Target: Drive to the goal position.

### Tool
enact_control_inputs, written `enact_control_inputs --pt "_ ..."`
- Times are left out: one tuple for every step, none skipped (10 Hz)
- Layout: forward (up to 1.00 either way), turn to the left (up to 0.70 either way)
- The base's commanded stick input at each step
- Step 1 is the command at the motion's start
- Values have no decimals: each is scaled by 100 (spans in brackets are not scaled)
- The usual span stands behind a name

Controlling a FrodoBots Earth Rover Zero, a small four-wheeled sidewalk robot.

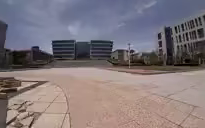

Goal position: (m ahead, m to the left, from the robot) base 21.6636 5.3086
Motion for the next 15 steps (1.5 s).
enact_control_inputs --pt "69 0" --pt "69 0" --pt "69 0" --pt "69 0" --pt "69 0" --pt "69 0" --pt "69 0" --pt "69 0" --pt "69 0" --pt "69 7" --pt "69 35" --pt "69 35" --pt "69 35" --pt "69 35" --pt "69 35"
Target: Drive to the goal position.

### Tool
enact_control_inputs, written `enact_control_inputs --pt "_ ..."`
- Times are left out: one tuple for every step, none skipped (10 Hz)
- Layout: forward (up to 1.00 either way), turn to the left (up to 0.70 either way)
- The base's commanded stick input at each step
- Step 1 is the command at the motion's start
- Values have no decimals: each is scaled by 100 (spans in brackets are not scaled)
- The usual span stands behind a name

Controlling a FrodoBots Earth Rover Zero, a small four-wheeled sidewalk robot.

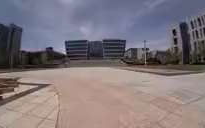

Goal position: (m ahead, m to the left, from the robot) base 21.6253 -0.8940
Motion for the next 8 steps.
enact_control_inputs --pt "69 35" --pt "69 35" --pt "69 35" --pt "69 35" --pt "69 24" --pt "69 0" --pt "69 0" --pt "69 0"
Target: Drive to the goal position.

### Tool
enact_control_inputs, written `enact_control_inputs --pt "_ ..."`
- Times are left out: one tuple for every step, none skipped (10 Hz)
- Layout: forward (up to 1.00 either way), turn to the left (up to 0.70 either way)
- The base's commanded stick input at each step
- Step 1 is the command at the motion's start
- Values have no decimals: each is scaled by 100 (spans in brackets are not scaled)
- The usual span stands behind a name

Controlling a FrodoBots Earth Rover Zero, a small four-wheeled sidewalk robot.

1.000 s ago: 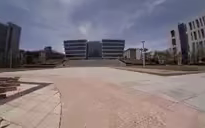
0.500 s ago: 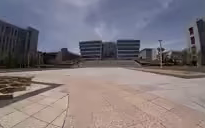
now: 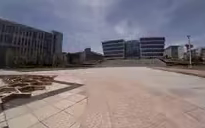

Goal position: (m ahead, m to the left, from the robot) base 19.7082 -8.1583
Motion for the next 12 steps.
enact_control_inputs --pt "69 0" --pt "69 0" --pt "69 0" --pt "69 0" --pt "69 0" --pt "69 0" --pt "69 0" --pt "69 0" --pt "69 0" --pt "69 0" --pt "69 0" --pt "69 0"
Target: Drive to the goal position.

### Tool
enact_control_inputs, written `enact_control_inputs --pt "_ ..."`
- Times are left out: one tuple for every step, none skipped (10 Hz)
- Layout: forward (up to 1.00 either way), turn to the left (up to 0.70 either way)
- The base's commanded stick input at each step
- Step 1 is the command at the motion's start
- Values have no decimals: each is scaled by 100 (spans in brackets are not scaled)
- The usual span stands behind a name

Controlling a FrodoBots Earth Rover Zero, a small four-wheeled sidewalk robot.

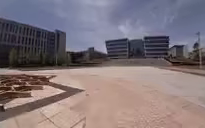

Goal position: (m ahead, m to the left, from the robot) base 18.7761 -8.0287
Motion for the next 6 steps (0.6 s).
enact_control_inputs --pt "69 0" --pt "69 0" --pt "69 0" --pt "69 0" --pt "69 0" --pt "69 0"
